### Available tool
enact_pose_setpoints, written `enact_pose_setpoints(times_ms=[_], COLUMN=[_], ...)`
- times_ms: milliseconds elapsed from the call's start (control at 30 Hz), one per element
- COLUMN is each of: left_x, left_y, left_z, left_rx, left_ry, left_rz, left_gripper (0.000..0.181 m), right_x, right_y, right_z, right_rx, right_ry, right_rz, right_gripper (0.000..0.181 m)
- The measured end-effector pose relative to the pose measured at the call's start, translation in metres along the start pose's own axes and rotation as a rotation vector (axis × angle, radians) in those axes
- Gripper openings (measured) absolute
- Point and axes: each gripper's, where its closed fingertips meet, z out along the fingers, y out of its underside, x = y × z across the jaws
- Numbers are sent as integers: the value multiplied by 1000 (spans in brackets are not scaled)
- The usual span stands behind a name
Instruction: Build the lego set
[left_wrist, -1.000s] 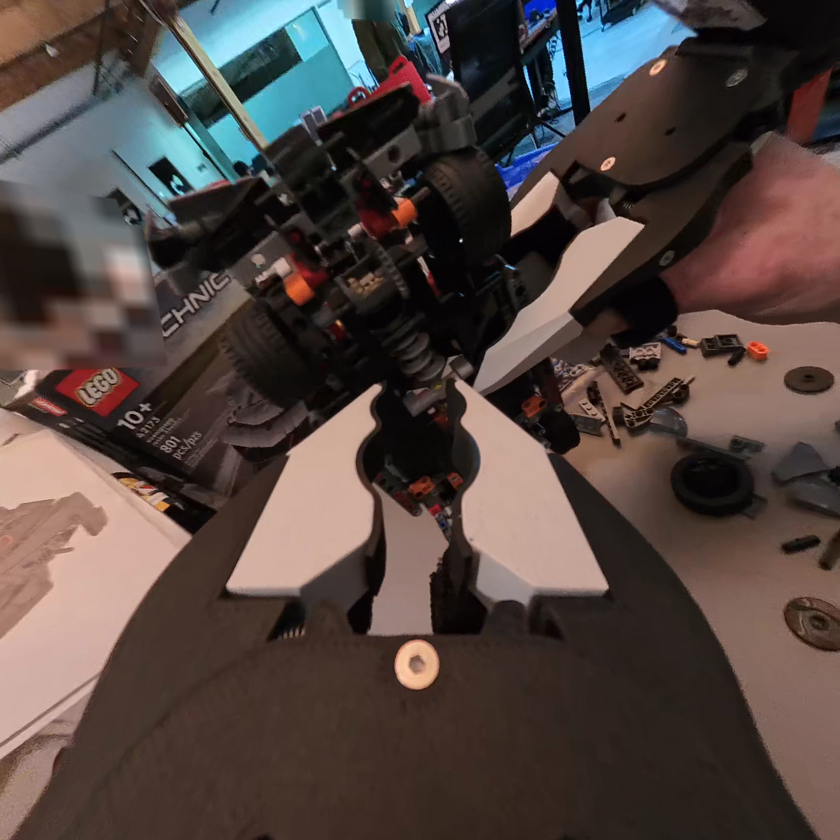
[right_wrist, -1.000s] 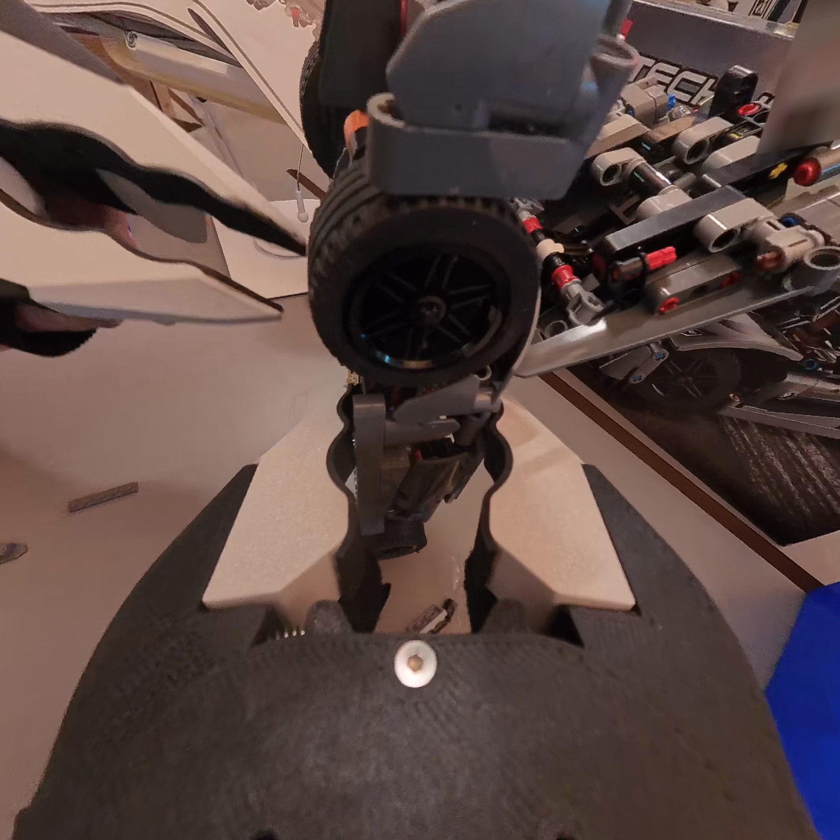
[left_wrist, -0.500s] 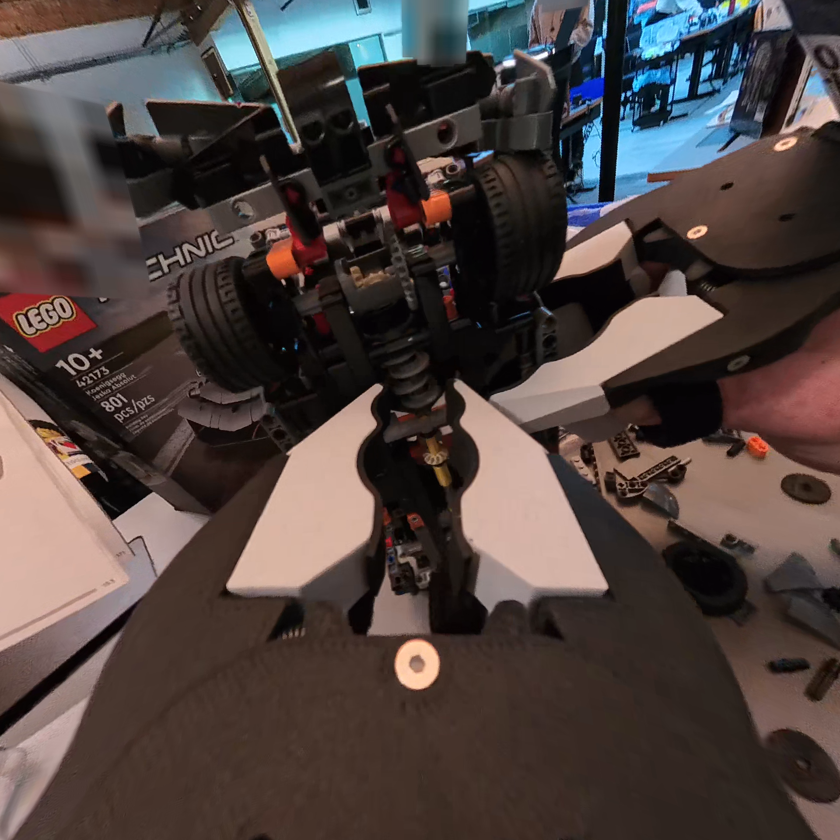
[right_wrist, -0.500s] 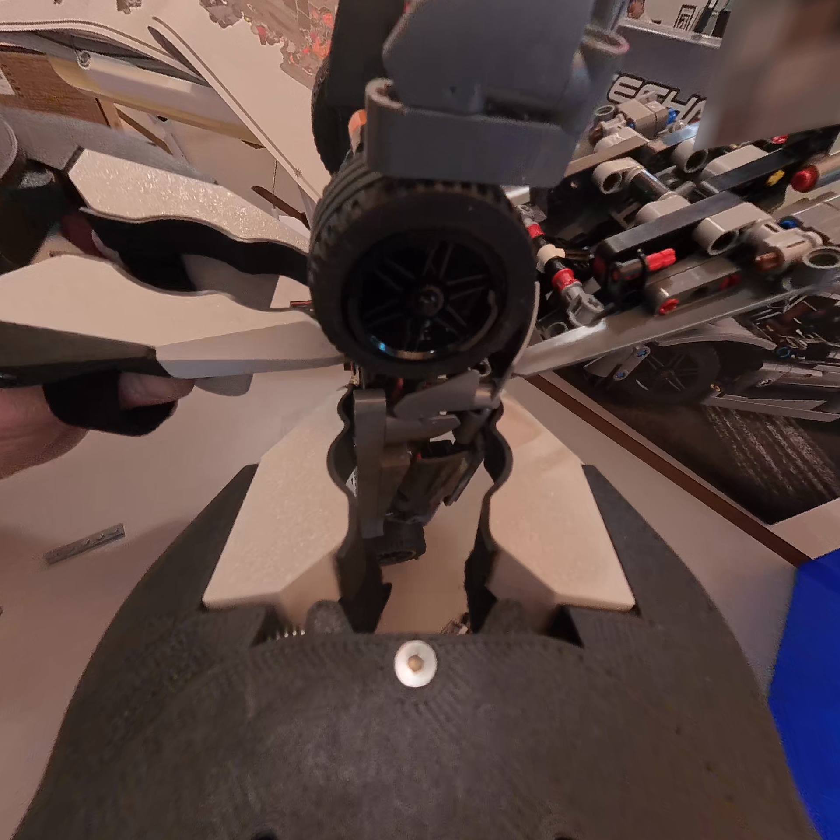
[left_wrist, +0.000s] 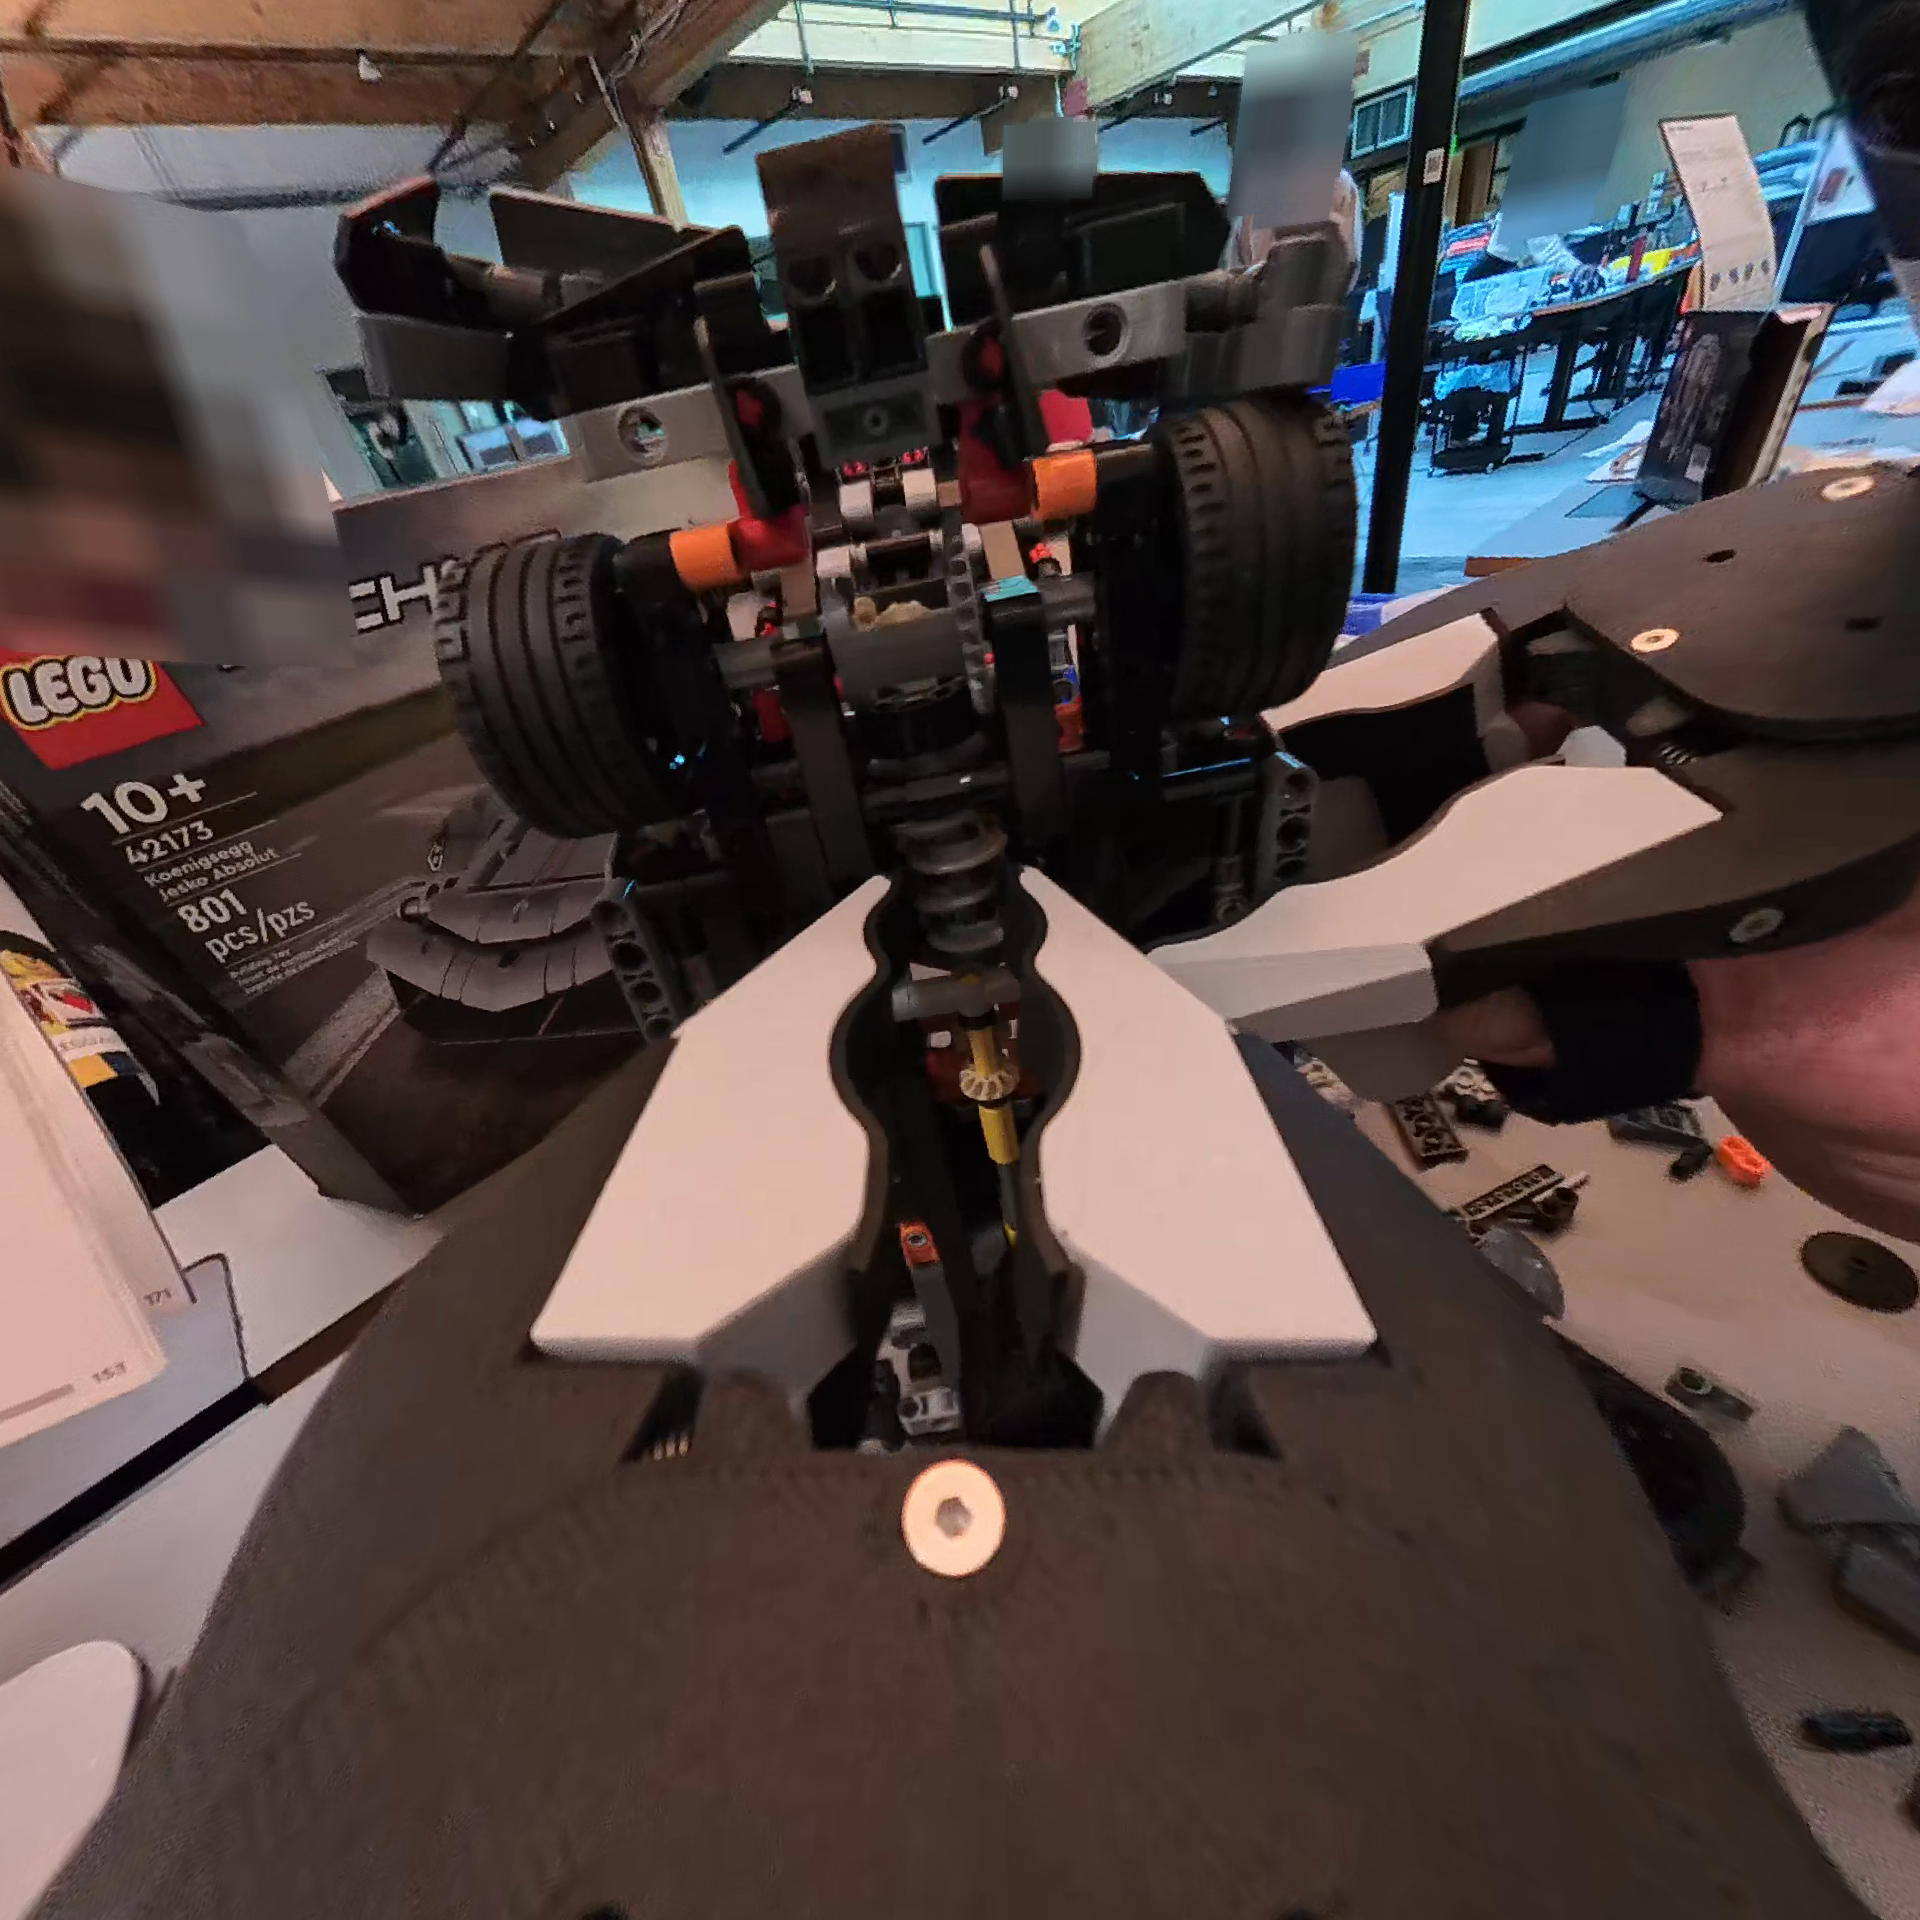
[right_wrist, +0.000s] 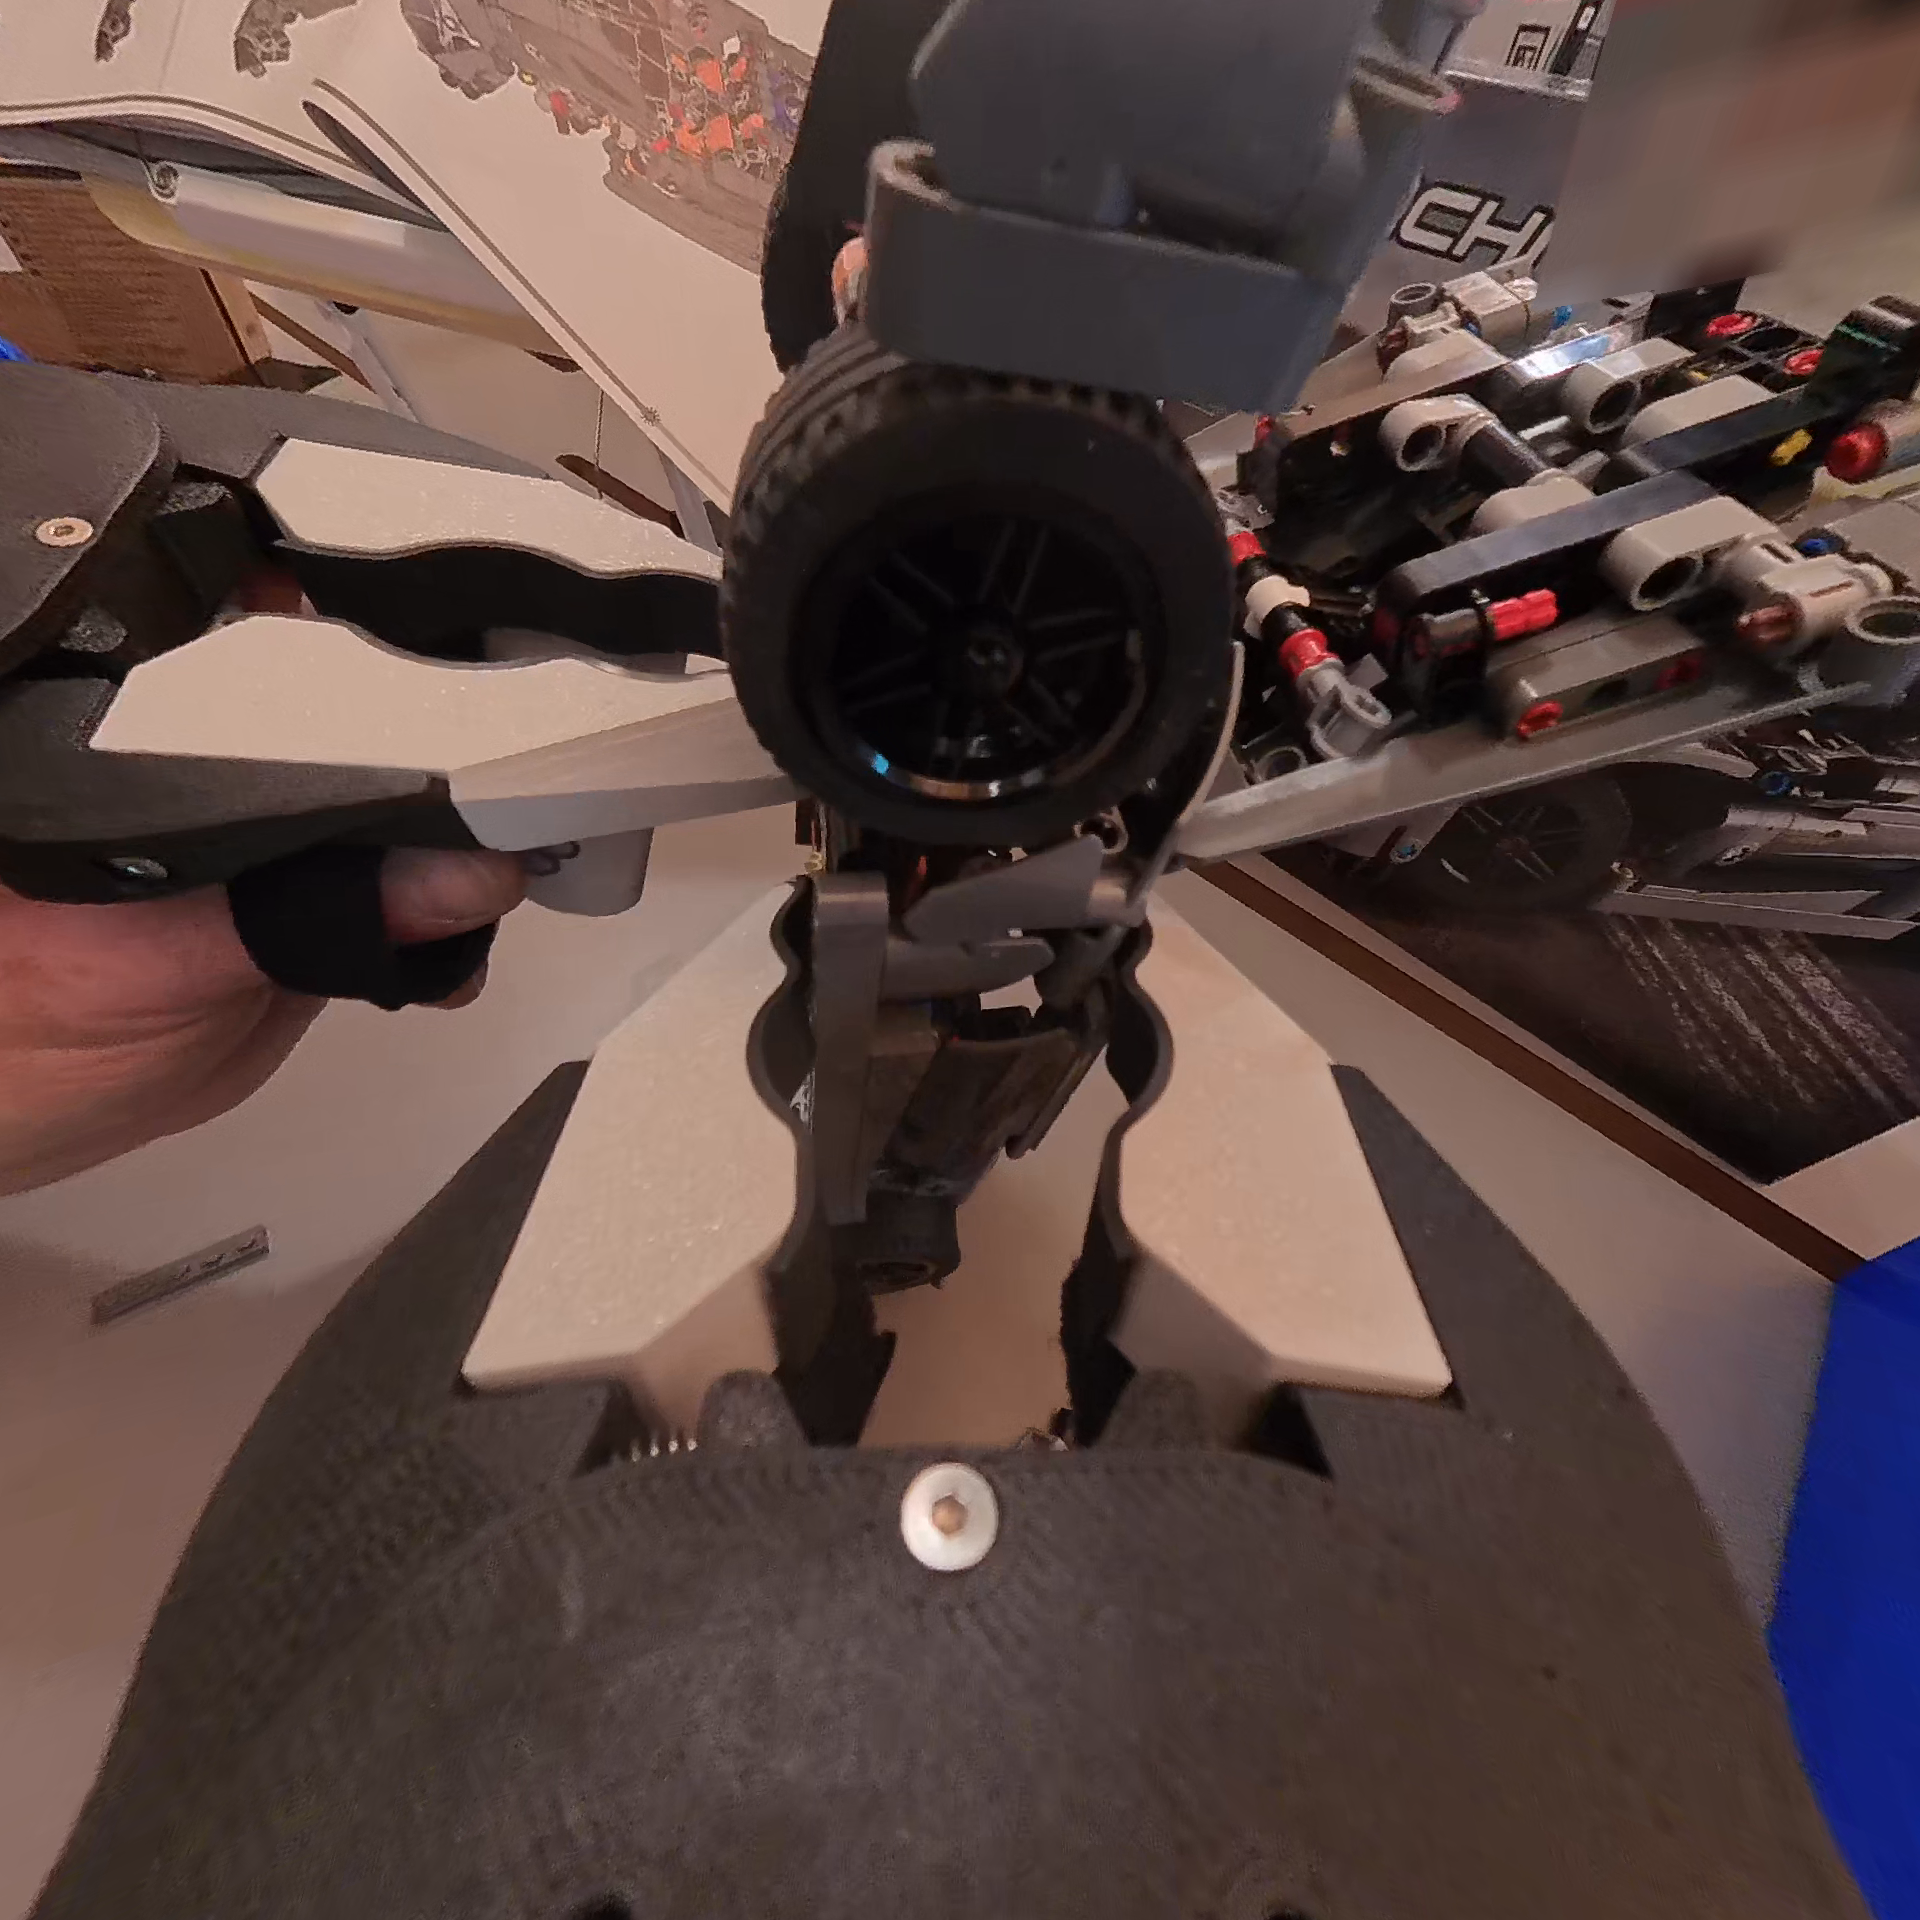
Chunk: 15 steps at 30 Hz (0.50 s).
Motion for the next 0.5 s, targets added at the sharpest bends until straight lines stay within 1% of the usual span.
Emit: enact_pose_setpoints(times_ms=[400, 433, 500], left_x=[1, 1, 1], left_y=[0, 0, 0], left_z=[0, 0, 0], left_rx=[-3, -2, 8], left_ry=[-27, -22, -2], left_rz=[236, 242, 192], left_gripper=[14, 14, 14], right_x=[0, 0, 0], right_y=[0, 0, -1], right_z=[0, 0, 0], right_rx=[10, 12, 19], right_ry=[-8, -9, -8], right_rz=[-12, -10, -6], right_gripper=[54, 54, 54])
